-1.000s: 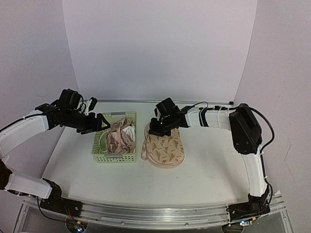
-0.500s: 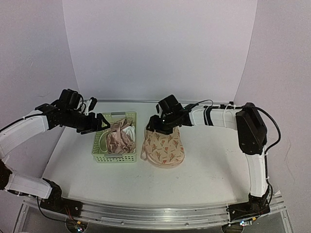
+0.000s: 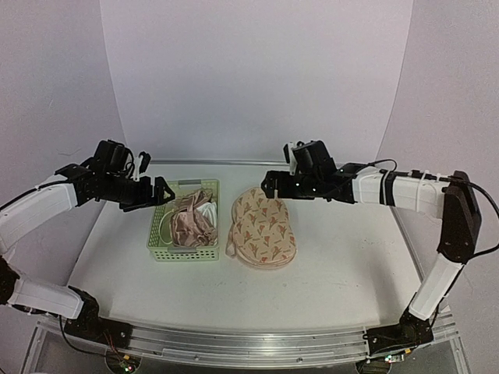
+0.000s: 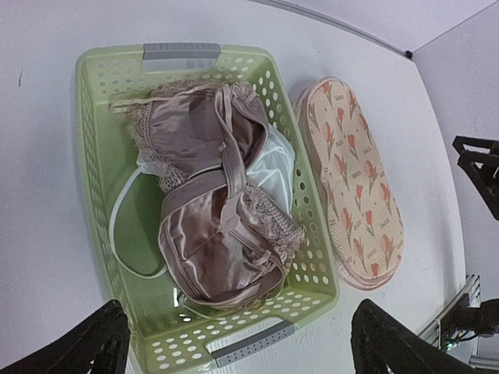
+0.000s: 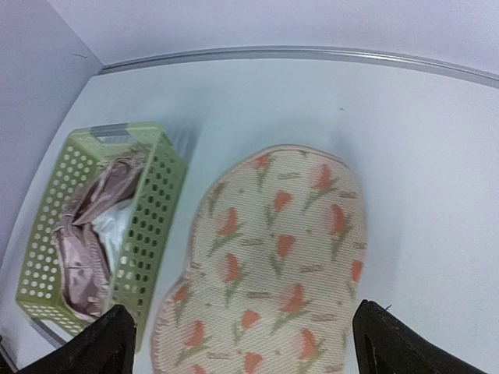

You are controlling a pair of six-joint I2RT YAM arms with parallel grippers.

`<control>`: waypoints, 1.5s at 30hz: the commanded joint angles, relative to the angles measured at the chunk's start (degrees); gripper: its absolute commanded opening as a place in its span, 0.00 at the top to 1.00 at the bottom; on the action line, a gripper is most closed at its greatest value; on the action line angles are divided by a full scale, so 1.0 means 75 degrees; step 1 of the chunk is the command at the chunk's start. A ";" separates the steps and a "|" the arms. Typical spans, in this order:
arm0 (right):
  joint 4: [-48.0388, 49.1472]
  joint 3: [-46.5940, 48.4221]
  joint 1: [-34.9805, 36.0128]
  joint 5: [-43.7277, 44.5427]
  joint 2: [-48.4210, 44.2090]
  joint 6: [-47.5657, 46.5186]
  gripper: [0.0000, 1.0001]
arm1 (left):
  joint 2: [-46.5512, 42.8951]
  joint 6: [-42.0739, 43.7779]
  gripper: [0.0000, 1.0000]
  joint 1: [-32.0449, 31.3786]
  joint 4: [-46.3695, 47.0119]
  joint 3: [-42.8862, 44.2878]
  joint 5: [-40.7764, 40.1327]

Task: Unzip the laundry bag and remove the bra
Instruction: Reset both arms

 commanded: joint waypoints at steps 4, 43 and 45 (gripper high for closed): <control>0.0668 -0.1578 -0.0952 0.0746 -0.1589 -0.0472 0.02 | 0.0126 -0.0094 0.00 0.0016 0.0143 0.0632 -0.0882; 0.0391 -0.5495 -0.1457 0.2773 -0.7582 -0.0378 0.02 | -0.1387 -0.0988 0.00 0.0991 0.1729 -0.1352 -0.1976; 0.0352 -0.5489 -0.1456 0.2877 -0.7657 -0.0473 0.02 | -0.1714 -0.1106 0.00 0.0986 0.1934 -0.1736 -0.1968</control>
